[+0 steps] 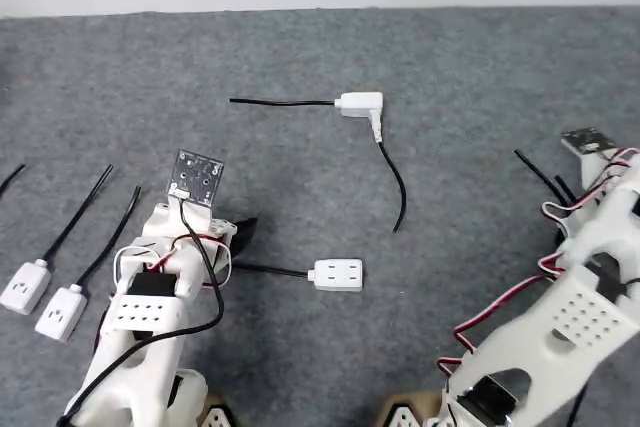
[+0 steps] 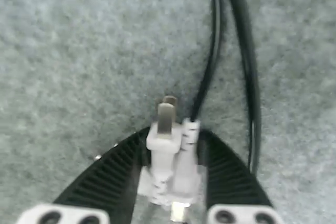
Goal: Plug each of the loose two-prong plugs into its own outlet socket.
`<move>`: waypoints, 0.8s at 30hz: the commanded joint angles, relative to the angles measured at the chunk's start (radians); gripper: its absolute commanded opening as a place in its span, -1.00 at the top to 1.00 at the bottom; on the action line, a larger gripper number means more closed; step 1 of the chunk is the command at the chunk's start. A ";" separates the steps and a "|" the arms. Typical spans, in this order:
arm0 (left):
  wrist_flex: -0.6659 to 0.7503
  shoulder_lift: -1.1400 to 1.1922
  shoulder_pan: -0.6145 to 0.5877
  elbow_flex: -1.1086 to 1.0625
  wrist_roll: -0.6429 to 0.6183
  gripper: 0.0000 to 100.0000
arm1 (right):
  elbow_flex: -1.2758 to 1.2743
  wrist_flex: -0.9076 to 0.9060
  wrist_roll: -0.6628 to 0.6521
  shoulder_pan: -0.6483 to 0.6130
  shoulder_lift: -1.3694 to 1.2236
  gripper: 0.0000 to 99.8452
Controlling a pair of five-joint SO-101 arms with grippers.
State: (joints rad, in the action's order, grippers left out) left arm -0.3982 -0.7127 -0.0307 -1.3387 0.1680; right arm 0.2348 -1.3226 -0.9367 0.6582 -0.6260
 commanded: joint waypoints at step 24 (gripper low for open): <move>0.023 -0.002 0.031 0.004 0.038 0.35 | 0.160 -0.223 -0.060 -0.035 0.079 0.98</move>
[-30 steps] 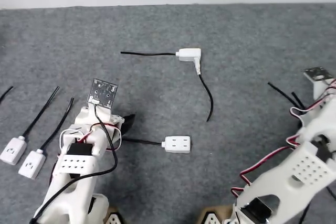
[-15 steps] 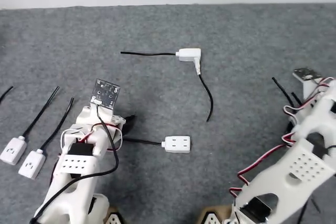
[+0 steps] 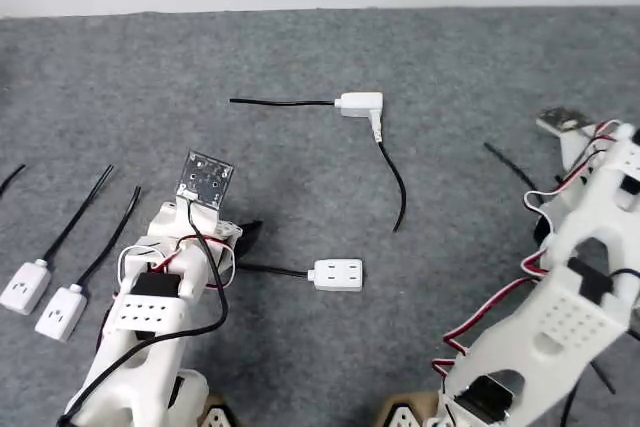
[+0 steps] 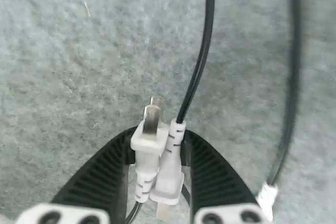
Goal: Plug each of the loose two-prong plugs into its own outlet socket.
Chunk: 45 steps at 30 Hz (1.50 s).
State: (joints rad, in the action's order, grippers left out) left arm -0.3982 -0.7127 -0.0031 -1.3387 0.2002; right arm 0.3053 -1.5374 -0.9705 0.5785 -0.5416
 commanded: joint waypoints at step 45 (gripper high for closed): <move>0.025 -0.002 0.009 -0.001 0.008 0.35 | -0.098 0.064 -0.114 0.054 -0.033 0.65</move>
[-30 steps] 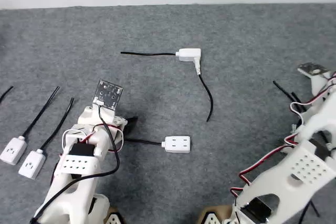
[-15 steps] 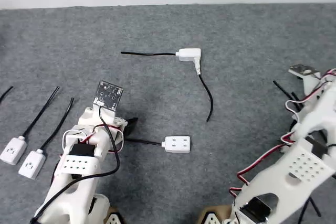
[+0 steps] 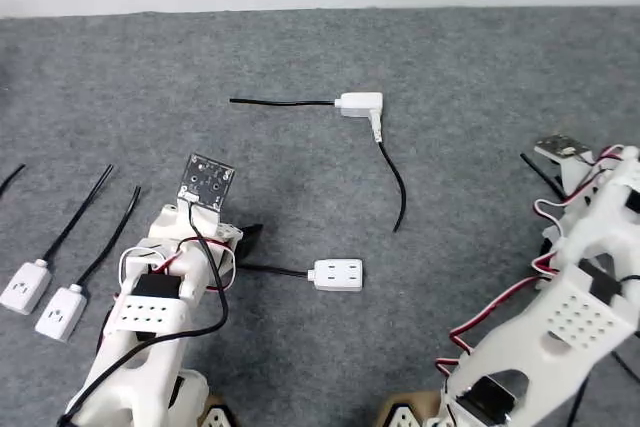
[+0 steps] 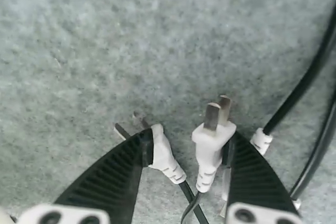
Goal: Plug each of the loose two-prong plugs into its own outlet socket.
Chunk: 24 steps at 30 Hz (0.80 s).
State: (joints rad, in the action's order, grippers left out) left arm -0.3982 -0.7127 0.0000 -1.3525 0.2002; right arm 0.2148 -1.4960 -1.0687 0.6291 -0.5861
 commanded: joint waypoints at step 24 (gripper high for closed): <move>0.028 -0.002 0.006 0.012 0.008 0.35 | 0.112 -0.157 -0.051 -0.120 0.194 0.98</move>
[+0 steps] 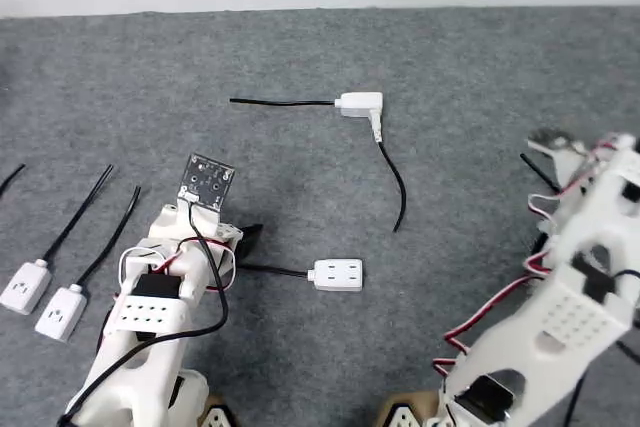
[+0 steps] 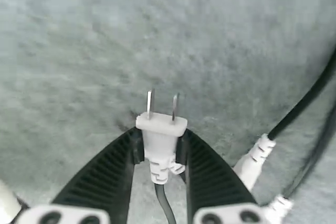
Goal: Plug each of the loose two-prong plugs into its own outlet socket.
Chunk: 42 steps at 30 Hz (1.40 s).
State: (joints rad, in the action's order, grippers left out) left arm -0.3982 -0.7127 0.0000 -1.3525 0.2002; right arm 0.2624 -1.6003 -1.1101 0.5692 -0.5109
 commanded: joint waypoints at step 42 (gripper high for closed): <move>0.031 -0.002 0.009 0.016 0.009 0.35 | -0.589 0.372 -0.385 -0.619 0.243 0.64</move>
State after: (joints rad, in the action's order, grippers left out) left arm -0.3966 -0.7127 0.0000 -1.3525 0.2002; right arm -0.3176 -1.2505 -1.4814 -0.0261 -0.2777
